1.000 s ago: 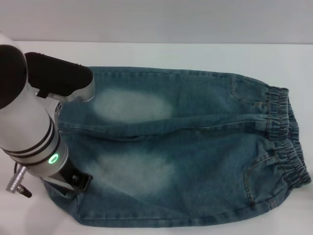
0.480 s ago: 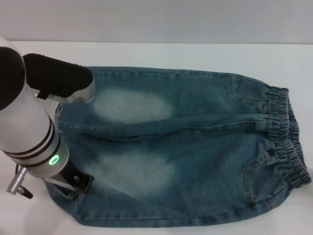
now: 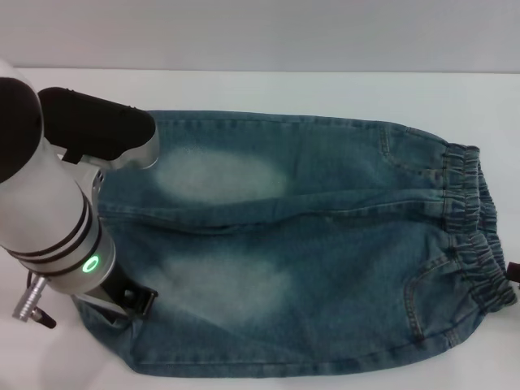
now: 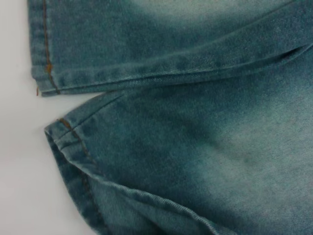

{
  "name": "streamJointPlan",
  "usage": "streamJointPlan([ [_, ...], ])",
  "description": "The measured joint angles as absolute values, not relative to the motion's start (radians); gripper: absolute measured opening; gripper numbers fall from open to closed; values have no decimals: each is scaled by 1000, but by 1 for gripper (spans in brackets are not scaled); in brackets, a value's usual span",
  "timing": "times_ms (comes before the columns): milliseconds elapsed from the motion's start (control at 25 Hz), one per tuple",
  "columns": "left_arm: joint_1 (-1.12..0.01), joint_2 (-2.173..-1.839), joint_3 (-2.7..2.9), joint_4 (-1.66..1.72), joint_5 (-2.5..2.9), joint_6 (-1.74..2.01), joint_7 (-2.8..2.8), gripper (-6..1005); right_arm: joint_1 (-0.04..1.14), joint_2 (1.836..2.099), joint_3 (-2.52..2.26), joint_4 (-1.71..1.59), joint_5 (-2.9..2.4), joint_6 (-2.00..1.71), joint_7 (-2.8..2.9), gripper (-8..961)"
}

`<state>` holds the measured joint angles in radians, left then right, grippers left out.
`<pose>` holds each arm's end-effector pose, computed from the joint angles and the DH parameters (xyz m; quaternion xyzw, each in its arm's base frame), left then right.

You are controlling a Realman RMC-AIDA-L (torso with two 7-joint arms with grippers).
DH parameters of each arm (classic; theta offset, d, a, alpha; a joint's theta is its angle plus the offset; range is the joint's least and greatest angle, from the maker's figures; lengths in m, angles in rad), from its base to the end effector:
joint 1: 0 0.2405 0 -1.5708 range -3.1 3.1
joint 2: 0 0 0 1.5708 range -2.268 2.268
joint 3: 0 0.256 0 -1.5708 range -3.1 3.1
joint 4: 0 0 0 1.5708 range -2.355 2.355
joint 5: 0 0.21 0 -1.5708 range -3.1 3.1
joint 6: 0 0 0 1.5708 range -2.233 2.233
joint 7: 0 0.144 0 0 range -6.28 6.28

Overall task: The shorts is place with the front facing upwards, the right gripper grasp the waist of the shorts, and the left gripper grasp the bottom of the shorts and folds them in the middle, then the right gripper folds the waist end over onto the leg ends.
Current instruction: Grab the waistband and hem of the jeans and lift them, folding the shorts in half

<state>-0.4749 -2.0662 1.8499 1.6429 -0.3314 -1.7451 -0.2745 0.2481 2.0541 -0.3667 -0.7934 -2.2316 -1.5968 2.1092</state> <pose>-0.1736 0.2849 -0.0245 -0.7702 -0.5033 0.2767 0.2775 0.3818 0.2376 0.0593 -0.6952 0.6518 0.2417 0.1827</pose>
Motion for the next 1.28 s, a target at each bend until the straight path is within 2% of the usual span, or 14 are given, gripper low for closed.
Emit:
streamJointPlan([
  [840,-485,-2065,1840,1644,-333,-1744,-263,98,300,2042,-382,-717,-2275,-1557,2087,557],
  [1040,-487,-2066,1829,1644,-333,-1741,-262,100,315,2042,-421,-718,-2275,-1578,2059,491],
  [1280,-497,-2066,1824,1639,-333,-1739,-262,102,323,2042,-430,-721,-2275,-1574,2057,266],
])
